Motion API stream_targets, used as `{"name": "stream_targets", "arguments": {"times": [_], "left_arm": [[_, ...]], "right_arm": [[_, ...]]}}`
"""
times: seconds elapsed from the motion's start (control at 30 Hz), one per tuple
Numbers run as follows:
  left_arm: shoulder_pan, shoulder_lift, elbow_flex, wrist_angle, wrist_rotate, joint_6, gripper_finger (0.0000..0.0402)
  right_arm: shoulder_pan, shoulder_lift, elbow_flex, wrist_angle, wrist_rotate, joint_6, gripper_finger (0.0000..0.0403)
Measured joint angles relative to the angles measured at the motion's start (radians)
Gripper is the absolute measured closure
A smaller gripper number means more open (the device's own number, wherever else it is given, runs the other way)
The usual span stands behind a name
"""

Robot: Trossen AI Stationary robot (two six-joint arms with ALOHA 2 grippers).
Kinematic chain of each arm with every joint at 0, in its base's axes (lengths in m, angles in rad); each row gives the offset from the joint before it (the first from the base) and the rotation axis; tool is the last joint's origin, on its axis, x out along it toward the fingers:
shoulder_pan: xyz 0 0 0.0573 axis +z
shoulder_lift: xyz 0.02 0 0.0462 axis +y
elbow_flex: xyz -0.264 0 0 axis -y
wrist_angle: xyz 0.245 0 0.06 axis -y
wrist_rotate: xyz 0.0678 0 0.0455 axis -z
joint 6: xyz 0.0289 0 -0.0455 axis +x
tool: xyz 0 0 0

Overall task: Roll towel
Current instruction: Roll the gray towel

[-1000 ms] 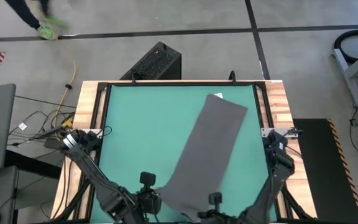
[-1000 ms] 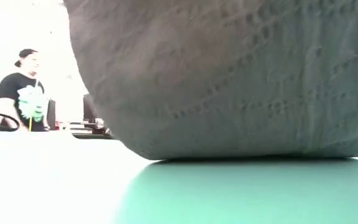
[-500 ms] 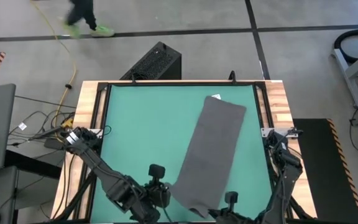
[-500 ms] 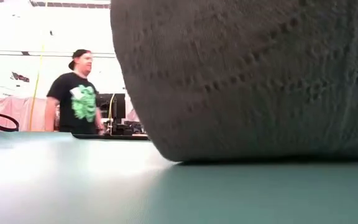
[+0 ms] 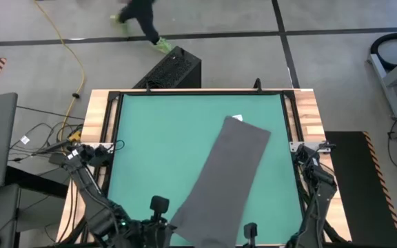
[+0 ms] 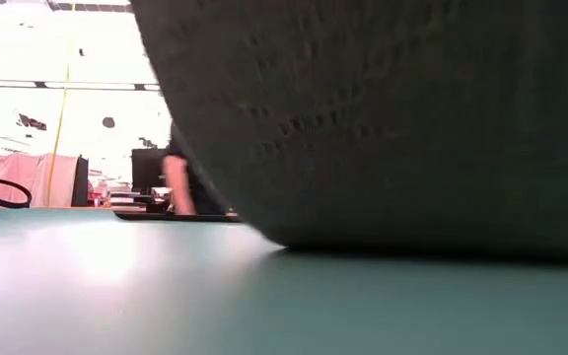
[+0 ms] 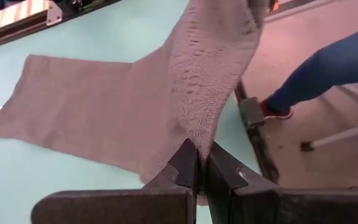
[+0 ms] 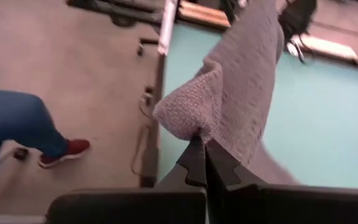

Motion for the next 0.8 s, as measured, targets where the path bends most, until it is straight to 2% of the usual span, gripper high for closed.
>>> {"name": "stream_targets", "arguments": {"times": [0.13, 0.27, 0.4, 0.6, 0.8], "left_arm": [[-0.017, 0.000, 0.027, -0.001, 0.003, -0.008, 0.0401], [-0.020, 0.000, 0.051, -0.026, -0.054, 0.033, 0.0401], [0.023, 0.000, 0.051, -0.070, -0.104, 0.101, 0.0401], [0.147, 0.006, 0.051, -0.125, -0.087, 0.198, 0.0401], [0.294, 0.006, 0.051, -0.142, -0.096, 0.369, 0.0401]], "right_arm": [[0.013, -0.016, 0.000, 0.097, 0.009, -0.084, 0.0396], [0.027, -0.026, 0.000, 0.062, 0.060, -0.103, 0.0396], [0.027, -0.036, -0.004, -0.095, 0.115, 0.027, 0.0394], [0.006, -0.039, -0.006, -0.448, 0.097, 0.396, 0.0392], [-0.033, -0.054, -0.025, -0.444, 0.076, 0.326, 0.0391]]}}
